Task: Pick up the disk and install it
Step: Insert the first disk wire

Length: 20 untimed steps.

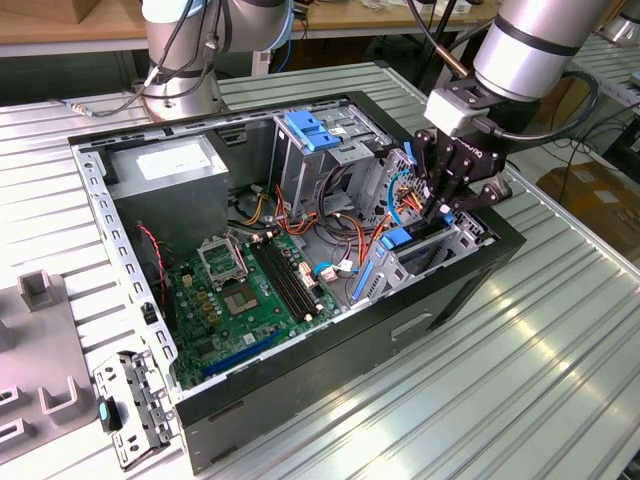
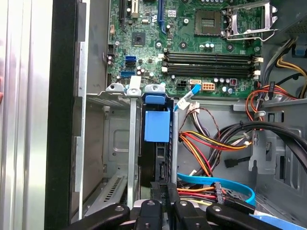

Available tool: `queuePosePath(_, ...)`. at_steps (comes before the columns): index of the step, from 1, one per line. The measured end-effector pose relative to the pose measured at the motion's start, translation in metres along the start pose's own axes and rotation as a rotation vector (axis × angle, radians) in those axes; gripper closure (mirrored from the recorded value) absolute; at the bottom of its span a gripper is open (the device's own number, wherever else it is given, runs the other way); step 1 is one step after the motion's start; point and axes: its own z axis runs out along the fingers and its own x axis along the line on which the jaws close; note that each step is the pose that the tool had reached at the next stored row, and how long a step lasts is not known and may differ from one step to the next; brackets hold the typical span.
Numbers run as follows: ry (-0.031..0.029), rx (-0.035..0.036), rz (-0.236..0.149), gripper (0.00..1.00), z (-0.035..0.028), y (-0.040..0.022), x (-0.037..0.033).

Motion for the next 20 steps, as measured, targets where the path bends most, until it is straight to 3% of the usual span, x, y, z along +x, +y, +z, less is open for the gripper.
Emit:
queuePosePath(4, -0.0009, 0.0001, 0.0, 0.82, 0.0002, 0.0, 0.0)
queuePosePath(5, -0.0007, 0.0001, 0.0, 0.76, -0.0023, 0.0, 0.0)
queuePosePath(6, -0.0006, 0.0001, 0.0, 0.76, -0.0103, 0.0003, 0.0002)
queuePosePath(7, -0.0003, 0.0001, 0.0, 0.76, -0.0129, 0.0004, 0.0002)
queuePosePath(11, -0.0004, 0.0001, 0.0, 0.78, -0.0129, 0.0003, 0.0002)
queuePosePath(13, -0.0003, 0.0001, 0.0, 0.89, -0.0131, 0.0004, 0.0002)
queuePosePath(20, -0.0004, 0.0001, 0.0, 0.89, -0.0132, 0.0004, 0.0002)
